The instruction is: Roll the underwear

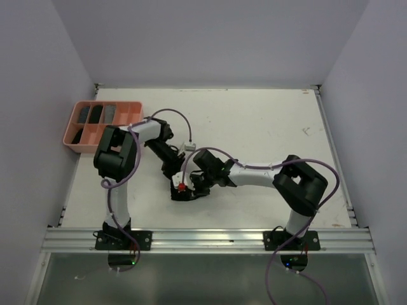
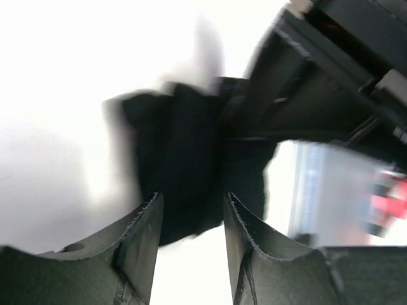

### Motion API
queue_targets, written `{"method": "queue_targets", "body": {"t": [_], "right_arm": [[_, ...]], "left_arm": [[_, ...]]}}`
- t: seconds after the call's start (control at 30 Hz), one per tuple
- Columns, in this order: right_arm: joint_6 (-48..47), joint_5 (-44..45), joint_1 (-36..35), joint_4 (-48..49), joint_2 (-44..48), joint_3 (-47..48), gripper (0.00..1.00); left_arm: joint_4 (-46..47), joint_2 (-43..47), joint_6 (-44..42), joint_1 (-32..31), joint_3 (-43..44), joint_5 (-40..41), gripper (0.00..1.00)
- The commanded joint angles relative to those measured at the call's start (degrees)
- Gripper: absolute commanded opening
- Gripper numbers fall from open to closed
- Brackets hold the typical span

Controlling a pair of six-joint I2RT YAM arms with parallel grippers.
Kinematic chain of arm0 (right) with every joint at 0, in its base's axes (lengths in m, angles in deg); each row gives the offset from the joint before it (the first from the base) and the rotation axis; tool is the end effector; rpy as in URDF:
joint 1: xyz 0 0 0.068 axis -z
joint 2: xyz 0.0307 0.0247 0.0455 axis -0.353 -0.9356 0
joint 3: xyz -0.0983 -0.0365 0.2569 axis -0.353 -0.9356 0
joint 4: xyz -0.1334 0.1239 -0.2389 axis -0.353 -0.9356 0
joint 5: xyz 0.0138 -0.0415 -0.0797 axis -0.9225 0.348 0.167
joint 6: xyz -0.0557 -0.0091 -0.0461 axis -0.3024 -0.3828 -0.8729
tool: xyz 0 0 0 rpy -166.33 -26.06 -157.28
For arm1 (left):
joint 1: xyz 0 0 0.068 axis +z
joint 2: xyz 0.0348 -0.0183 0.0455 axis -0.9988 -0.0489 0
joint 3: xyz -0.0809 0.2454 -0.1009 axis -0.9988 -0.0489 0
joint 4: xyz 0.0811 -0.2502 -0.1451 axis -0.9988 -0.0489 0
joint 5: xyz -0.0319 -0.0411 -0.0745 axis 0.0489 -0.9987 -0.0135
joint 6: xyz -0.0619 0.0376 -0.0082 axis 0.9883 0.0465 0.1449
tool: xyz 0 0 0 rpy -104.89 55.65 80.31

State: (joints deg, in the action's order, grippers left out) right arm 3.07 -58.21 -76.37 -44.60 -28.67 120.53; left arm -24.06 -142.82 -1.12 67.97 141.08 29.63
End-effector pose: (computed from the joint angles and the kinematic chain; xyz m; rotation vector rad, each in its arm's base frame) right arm 0.1973 0.3437 0.1162 -1.9852 1.4572 0.7691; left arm 0.3214 -0.1628 0.0922 -1.4303 -2.2654 1.4346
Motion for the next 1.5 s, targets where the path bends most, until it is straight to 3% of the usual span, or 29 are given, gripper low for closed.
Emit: {"method": "queue_targets", "body": {"t": [0.0, 0.23, 0.47, 0.63, 0.77, 1.03, 1.27, 1.47], "right_arm": [[-0.89, -6.50, 0.06, -10.04, -3.56, 0.48, 0.00], [3.32, -13.96, 5.42, -19.25, -9.88, 9.53, 0.00], [10.35, -19.41, 7.89, -30.25, -20.51, 23.59, 0.00], [16.23, -24.51, 10.25, -33.24, -27.36, 28.68, 0.00], [17.39, -27.85, 12.19, -38.16, -32.90, 33.17, 0.00], [18.71, -29.53, 13.51, -39.93, -37.13, 36.08, 0.00], [18.71, -29.53, 13.60, -40.89, -37.92, 36.96, 0.00], [18.71, -30.58, 13.78, -41.25, -37.66, 37.22, 0.04]], "left_arm": [[9.78, 5.36, 0.36, 5.50, 3.34, 5.71, 0.47], [13.45, 14.84, 2.82, 15.70, 5.28, 3.87, 0.51], [26.90, 39.79, 4.49, 20.63, -14.91, 6.50, 0.54], [32.70, 56.41, 2.56, 15.81, -30.21, 13.86, 0.55], [39.38, 67.39, 2.73, 3.80, -40.32, 19.85, 0.60], [50.28, 65.50, 6.68, -14.32, -47.46, 28.38, 0.63], [56.17, 56.88, 9.41, -20.67, -49.12, 31.55, 0.60], [54.87, 51.78, 10.90, -21.47, -50.53, 34.19, 0.31]]}}
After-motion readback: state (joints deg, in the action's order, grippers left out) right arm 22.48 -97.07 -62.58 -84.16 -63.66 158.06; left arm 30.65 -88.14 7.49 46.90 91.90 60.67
